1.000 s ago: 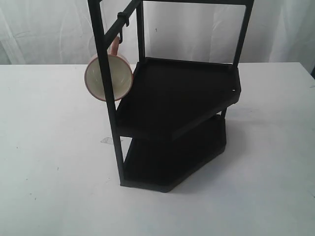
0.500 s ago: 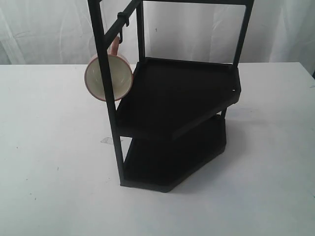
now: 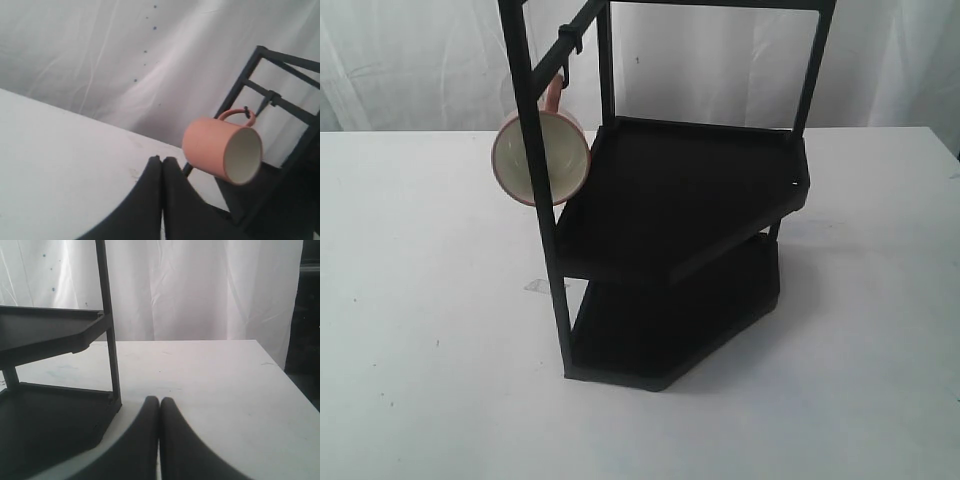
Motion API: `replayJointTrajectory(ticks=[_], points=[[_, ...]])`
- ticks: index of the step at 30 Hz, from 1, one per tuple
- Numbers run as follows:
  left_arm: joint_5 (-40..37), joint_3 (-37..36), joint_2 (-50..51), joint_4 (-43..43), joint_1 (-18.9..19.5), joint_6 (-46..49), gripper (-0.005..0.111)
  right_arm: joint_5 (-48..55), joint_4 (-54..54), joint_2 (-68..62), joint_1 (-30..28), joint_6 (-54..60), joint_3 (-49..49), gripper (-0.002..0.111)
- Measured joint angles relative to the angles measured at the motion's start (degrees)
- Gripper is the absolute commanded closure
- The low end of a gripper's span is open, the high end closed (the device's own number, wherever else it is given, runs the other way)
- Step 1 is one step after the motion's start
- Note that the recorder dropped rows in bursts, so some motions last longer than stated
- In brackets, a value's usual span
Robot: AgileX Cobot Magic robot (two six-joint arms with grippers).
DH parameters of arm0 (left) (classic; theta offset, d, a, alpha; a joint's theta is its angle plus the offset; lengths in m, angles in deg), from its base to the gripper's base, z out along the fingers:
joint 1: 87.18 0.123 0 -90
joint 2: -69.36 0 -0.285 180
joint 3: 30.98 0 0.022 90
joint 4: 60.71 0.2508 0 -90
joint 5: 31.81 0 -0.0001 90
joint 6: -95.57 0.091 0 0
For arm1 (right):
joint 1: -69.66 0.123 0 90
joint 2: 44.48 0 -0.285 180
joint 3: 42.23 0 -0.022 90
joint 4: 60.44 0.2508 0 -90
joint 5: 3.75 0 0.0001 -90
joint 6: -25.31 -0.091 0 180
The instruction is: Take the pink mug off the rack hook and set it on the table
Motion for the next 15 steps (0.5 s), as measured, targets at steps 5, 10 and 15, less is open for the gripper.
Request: replayJointTrajectory(ticks=[5,10,15], points=[[-9.12,11.98,8.65,2.80,0.00,6.70,0.107,0.00,0.00,0.00,0.00,0.00,0.00,0.108],[-10.20,17.72,24.39,1.91,0.00,25.47,0.107,0.00,0.00,0.00,0.00,0.00,0.00,0.108],[-17.94,19.79,34.33,-0.37,0.00,29.82,0.107,0.00,0.00,0.00,0.00,0.00,0.00,0.108]])
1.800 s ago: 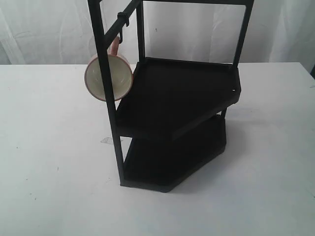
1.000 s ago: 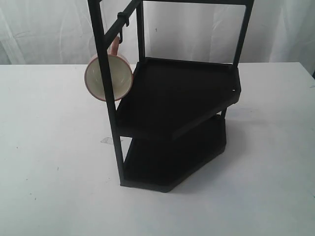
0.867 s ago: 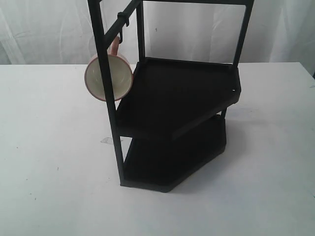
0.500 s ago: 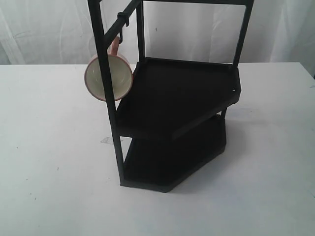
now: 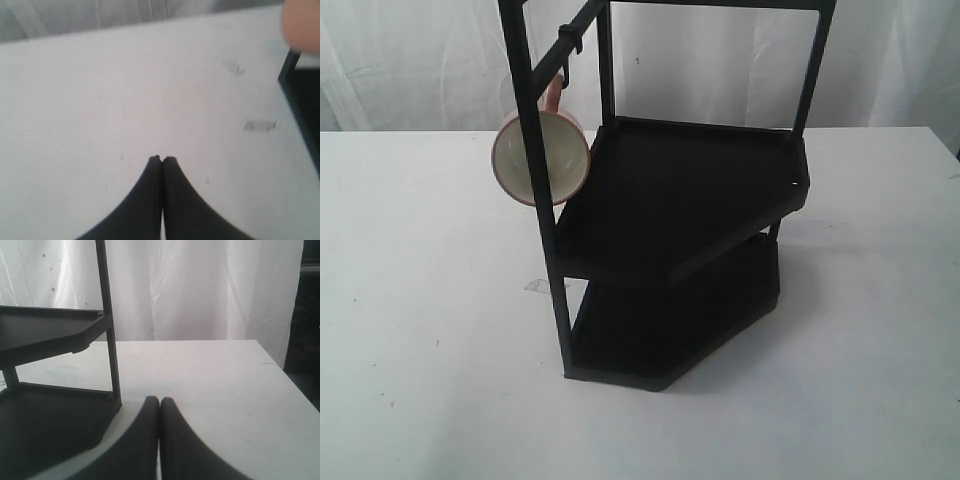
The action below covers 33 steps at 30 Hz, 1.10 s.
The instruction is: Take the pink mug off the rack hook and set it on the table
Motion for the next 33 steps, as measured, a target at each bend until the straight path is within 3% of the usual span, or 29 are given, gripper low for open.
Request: replayJointTrajectory(ticks=[4,14,17,18,20,21,27,33], points=[[-6.97,0.12,6.42,-7.00,0.00,6.25,0.107,0.00,0.00,0.00,0.00,0.00,0.00,0.108],[-12.38,0.12,9.23,-42.69,0.00,29.16,0.103,0.00,0.00,0.00,0.00,0.00,0.00,0.108],[-11.14,0.12,9.23,-54.89,0.00,39.65,0.080,0.00,0.00,0.00,0.00,0.00,0.00,0.108],[-10.10,0.12,9.23,-59.02,0.00,43.56,0.061,0.00,0.00,0.00,0.00,0.00,0.00,0.108],[-6.14,0.14,9.23,-68.35,0.00,54.61,0.038,0.00,0.00,0.00,0.00,0.00,0.00,0.108],[-3.55,0.64,9.23,-72.23,0.00,60.43,0.036,0.00,0.00,0.00,0.00,0.00,0.00,0.108],[6.02,4.32,14.60,-79.18,-0.56,70.59,0.037,0.00,0.00,0.00,0.00,0.00,0.00,0.108],[10.42,9.89,22.46,-79.79,-6.99,72.79,0.037,0.00,0.00,0.00,0.00,0.00,0.00,0.108]])
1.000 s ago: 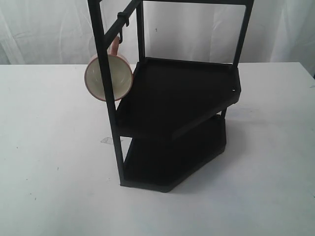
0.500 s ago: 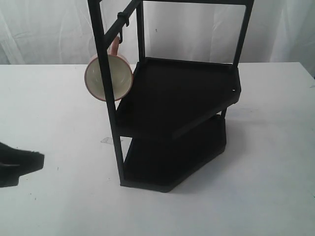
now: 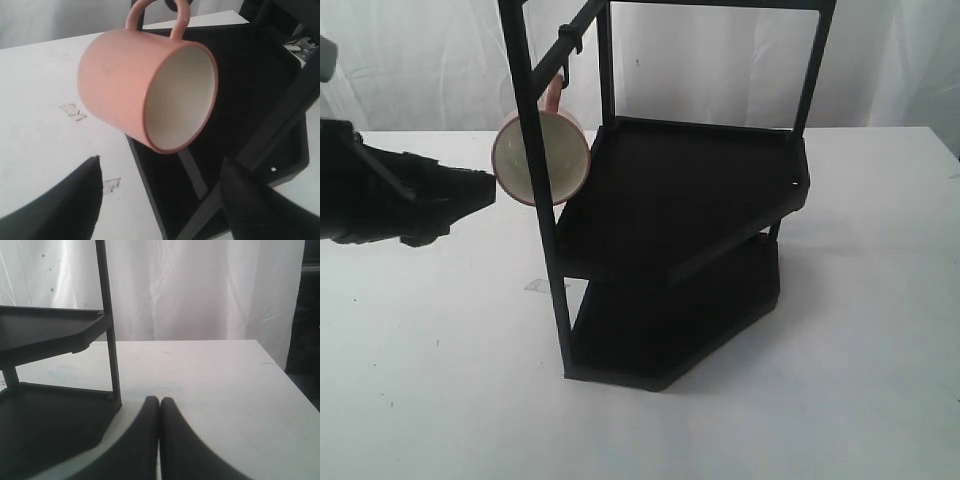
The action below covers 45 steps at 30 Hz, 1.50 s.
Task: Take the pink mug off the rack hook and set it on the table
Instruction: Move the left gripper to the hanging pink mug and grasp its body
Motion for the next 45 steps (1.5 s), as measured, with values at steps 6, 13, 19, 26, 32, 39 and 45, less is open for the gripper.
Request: replayJointTrajectory(ticks=[6,13,19,26,32,39,45], points=[[6.94,2.45,5.55,-0.10,-3.03,1.25,0.037,0.00,0.00,0.00,0.00,0.00,0.00,0.108],[11.26,4.74,9.20,-0.10,-3.17,1.25,0.037,0.00,0.00,0.00,0.00,0.00,0.00,0.108],[11.86,7.28,12.95,0.92,-3.17,1.49,0.037,0.00,0.00,0.00,0.00,0.00,0.00,0.108],[15.29,8.46,16.05,1.40,-3.17,1.49,0.037,0.00,0.00,0.00,0.00,1.04,0.00,0.108],[18.44,8.46,17.20,2.38,-3.17,1.49,0.037,0.00,0.00,0.00,0.00,1.14,0.00,0.108],[19.56,8.92,17.74,6.51,-3.17,-2.67,0.039,0.00,0.00,0.00,0.00,1.25,0.00,0.108],[21.21,8.92,19.26,10.86,-3.17,-7.64,0.043,0.00,0.00,0.00,0.00,1.25,0.00,0.108]])
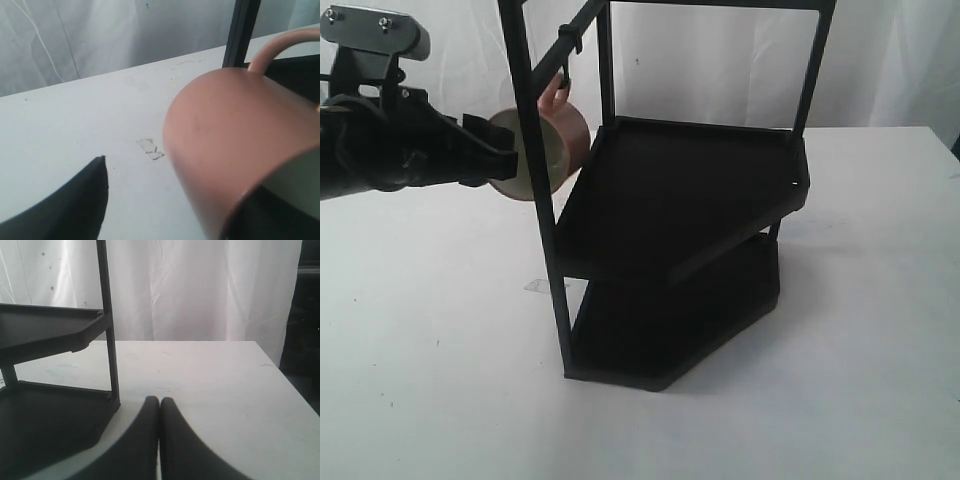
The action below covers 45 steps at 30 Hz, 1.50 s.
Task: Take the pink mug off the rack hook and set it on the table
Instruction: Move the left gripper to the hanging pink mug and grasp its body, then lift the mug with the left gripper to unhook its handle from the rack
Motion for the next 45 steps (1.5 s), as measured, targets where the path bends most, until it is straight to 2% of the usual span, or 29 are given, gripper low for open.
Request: replayJointTrajectory(ticks=[16,36,40,45], points=[[5.45,0.00,2.37,25.43,-0.24,-29.26,0.043,0.00,0.00,0.00,0.00,0.00,0.00,0.108],[12.44,0.00,7.06,34.06,-0.34,-38.73,0.043,0.00,0.00,0.00,0.00,0.00,0.00,0.108],[12.50,0.00,7.06,34.19,-0.34,-38.73,0.056,0.00,0.00,0.00,0.00,0.00,0.00,0.108],[12.26,0.00,7.06,34.19,-0.34,-38.73,0.083,0.00,0.00,0.00,0.00,0.00,0.00,0.108]])
